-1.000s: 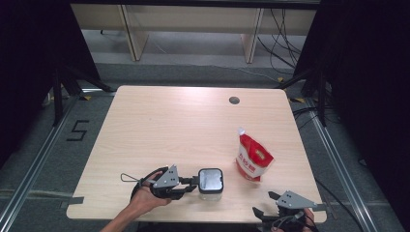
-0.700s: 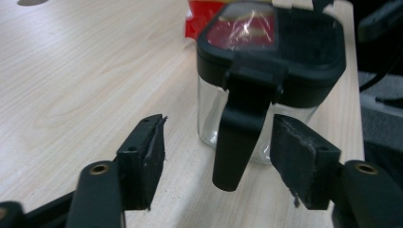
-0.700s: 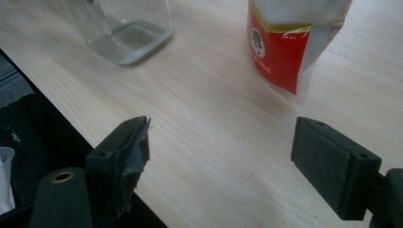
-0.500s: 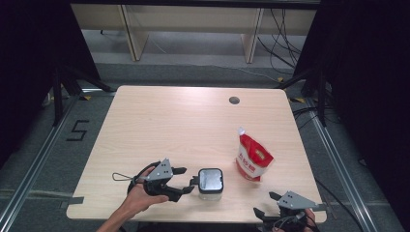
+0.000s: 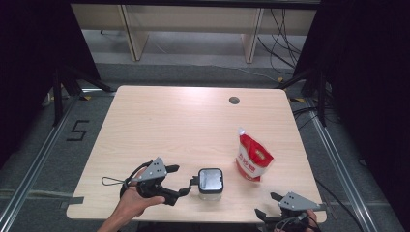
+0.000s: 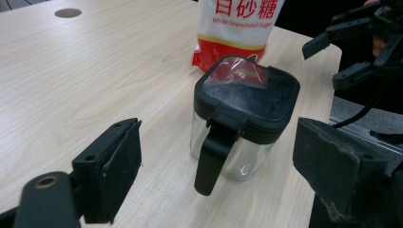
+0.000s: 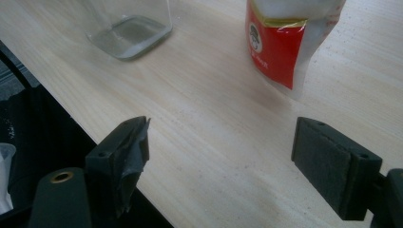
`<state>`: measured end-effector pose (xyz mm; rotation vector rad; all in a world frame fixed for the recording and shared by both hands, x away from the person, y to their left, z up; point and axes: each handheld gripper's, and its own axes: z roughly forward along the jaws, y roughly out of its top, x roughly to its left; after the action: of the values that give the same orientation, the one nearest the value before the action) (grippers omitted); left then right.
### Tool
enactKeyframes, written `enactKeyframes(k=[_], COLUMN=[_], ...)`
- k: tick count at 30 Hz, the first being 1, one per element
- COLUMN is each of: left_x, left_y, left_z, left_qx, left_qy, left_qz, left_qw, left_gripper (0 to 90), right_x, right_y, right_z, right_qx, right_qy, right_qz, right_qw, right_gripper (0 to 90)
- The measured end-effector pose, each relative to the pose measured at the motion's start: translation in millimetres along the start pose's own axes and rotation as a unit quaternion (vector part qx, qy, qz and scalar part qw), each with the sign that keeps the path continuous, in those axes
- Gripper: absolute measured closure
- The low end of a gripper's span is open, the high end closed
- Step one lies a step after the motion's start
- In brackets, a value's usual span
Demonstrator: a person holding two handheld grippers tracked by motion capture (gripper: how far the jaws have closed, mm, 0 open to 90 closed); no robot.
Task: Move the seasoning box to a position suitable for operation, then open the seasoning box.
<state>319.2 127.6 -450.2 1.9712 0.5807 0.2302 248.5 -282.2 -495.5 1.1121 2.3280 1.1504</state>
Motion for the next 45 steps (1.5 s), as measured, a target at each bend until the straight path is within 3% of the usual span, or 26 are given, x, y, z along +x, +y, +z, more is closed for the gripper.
enactKeyframes(k=[1,3,4,5,6,8,13,16,17,18,19,20,25,26,31,33,34,35,36,39,40,41,42,43,44,45], left_x=[-2.2,-2.0,-2.0,-0.7,-0.8,1.3,2.4,-0.2,-2.0,-2.5,-3.2,-3.2,-7.5,-11.0,-16.4,-16.6,-16.6,-14.6,-15.9,-16.0,-15.1,-15.2,-15.2,-15.6,-15.9,-14.8], left_y=[0.0,0.3,-0.2,-0.2,-0.7,-0.2,3.0,7.4,9.5,11.0,12.2,13.6,19.6,20.8,21.3,20.4,19.6,19.9,18.6,17.3,16.9,16.4,16.4,14.1,13.2,13.4], left_z=[-0.4,-0.9,-0.3,-0.9,-0.4,-0.1,-5.4,-9.4,-10.7,-11.7,-12.2,-12.2,-9.8,-5.2,7.3,11.6,13.1,14.4,14.4,16.0,14.7,13.1,13.1,18.9,21.1,20.9], left_qx=[0.001,0.011,0.013,0.017,0.013,0.005,-0.005,-0.008,-0.015,-0.018,-0.022,-0.028,-0.035,-0.037,-0.017,-0.015,-0.013,-0.014,-0.009,-0.008,-0.01,-0.004,-0.004,-0.002,-0.002,0.001], left_qy=[0.005,0.014,0.021,0.023,0.026,0.027,0.021,0.023,0.024,0.023,0.022,0.018,0.016,0.016,0.019,0.017,0.015,0.019,0.031,0.023,0.079,0.117,0.117,0.046,0.019,0.021], left_qz=[-0.009,-0.001,-0.006,-0.003,-0.014,-0.011,-0.017,0.005,0.019,0.03,0.032,0.037,0.056,0.054,0.061,0.063,0.061,0.076,0.066,0.066,0.08,0.082,0.082,0.071,0.067,0.073], left_qw=[1.0,0.9998,0.9997,0.9996,0.9995,0.9996,0.9996,0.9997,0.9994,0.9991,0.999,0.9988,0.9977,0.9977,0.9978,0.9978,0.9979,0.9968,0.9973,0.9975,0.9936,0.9897,0.9897,0.9964,0.9976,0.9971], left_gripper=[17.2,16.9,16.7,16.7,17.2,18.7,33.8,40.8,48.5,51.9,55.8,59.8,75.5,77.2,81.7,82.2,82.4,82.4,82.4,82.7,82.8,82.8,82.7,82.4,82.3,82.3], right_x=[-0.3,0.2,3.2,2.4,3.0,1.5,1.1,1.1,3.3,0.6,3.6,1.2,3.2,6.6,7.1,8.6,8.2,10.6,11.9,15.9,17.7,19.5,20.5,22.4,23.9,26.5], right_y=[0.3,0.8,0.6,0.6,0.7,1.1,1.4,1.0,1.4,2.0,2.1,3.2,4.4,4.4,6.1,7.7,8.4,9.0,10.1,15.6,17.1,18.7,20.5,22.0,23.3,24.8], right_z=[0.0,0.5,-0.1,1.2,1.5,1.4,3.4,4.9,4.5,5.3,4.8,4.7,4.0,4.2,3.8,2.2,2.5,2.1,2.5,2.0,3.6,4.2,5.6,7.4,9.7,10.8], right_qx=[-0.001,0.0,0.006,0.0,-0.001,0.002,0.003,0.003,0.004,-0.004,0.001,-0.002,-0.007,-0.004,-0.018,-0.022,-0.035,-0.035,-0.045,-0.067,-0.072,-0.069,-0.073,-0.07,-0.072,-0.069], right_qy=[-0.003,0.0,0.001,0.003,0.005,0.004,0.005,0.003,0.003,0.002,0.009,0.005,0.002,0.014,0.013,0.018,0.023,0.027,0.021,0.025,0.034,0.036,0.034,0.034,0.032,0.033], right_qz=[-0.009,-0.015,0.001,-0.007,-0.003,-0.008,-0.023,-0.013,0.004,-0.011,0.009,-0.011,-0.016,0.001,-0.007,-0.015,-0.038,-0.038,-0.047,-0.064,-0.063,-0.064,-0.073,-0.077,-0.081,-0.081], right_qw=[1.0,0.9999,1.0,1.0,1.0,1.0,0.9997,0.9999,1.0,0.9999,0.9999,0.9999,0.9998,0.9999,0.9997,0.9995,0.9984,0.9983,0.9976,0.9954,0.9948,0.9949,0.9941,0.994,0.9936,0.9937], right_gripper=[21.1,21.1,21.1,21.1,21.1,21.1,23.1,23.1,23.0,23.0,23.0,22.9,23.1,23.1,24.2,34.1,38.7,39.3,43.4,52.5,54.8,55.9,58.3,59.2,61.0,62.8])
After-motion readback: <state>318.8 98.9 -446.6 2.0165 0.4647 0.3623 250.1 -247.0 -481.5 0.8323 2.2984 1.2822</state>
